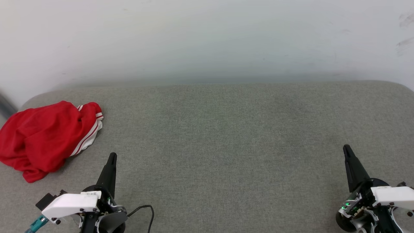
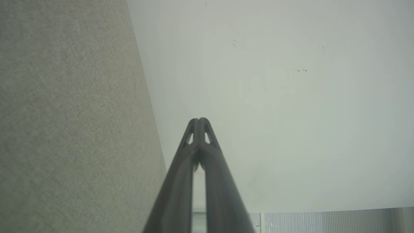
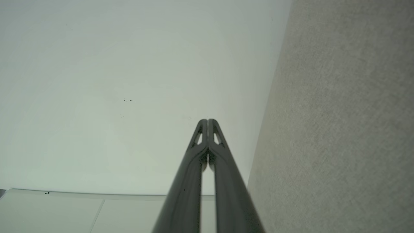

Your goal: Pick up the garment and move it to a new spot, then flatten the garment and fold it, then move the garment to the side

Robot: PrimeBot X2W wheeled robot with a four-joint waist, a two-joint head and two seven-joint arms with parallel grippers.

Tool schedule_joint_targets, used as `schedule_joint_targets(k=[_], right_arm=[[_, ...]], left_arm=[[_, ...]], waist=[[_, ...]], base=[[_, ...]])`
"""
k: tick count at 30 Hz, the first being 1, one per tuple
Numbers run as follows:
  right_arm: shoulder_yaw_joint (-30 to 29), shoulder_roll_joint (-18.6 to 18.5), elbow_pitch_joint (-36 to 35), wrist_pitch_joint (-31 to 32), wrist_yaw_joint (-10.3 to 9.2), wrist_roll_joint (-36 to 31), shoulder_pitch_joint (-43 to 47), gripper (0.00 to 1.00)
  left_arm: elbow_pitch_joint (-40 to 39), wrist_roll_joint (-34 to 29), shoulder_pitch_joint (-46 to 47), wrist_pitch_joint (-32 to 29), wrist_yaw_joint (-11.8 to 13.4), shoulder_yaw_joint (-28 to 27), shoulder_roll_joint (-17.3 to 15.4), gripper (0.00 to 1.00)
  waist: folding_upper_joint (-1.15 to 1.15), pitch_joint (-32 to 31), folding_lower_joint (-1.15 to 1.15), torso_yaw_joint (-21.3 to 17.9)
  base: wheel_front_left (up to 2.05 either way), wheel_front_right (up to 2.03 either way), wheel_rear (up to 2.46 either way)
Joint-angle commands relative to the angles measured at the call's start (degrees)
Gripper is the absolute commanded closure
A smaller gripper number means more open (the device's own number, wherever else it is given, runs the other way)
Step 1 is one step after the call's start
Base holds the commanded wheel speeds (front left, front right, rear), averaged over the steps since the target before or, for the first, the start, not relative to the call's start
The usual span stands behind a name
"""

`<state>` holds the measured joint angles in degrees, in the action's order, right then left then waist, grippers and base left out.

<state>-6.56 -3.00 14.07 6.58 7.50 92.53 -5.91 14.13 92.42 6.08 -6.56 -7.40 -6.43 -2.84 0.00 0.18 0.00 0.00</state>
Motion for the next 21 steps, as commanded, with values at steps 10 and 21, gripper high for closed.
schedule_joint_targets(k=[10, 21], right_arm=[[0.0, 0.2, 0.0, 0.1, -0.02, -0.3, -0.7, 1.0], [0.0, 0.2, 0.0, 0.0, -0.02, -0.3, -0.7, 1.0]], left_arm=[[0.0, 0.0, 0.4, -0.1, -0.2, -0.2, -0.1, 1.0], [0.0, 0.0, 0.4, -0.1, -0.2, -0.2, -0.1, 1.0]], waist=[[0.0, 0.0, 0.0, 0.0], [0.0, 0.0, 0.0, 0.0]], base=[[0.0, 0.0, 0.0], [0.0, 0.0, 0.0]])
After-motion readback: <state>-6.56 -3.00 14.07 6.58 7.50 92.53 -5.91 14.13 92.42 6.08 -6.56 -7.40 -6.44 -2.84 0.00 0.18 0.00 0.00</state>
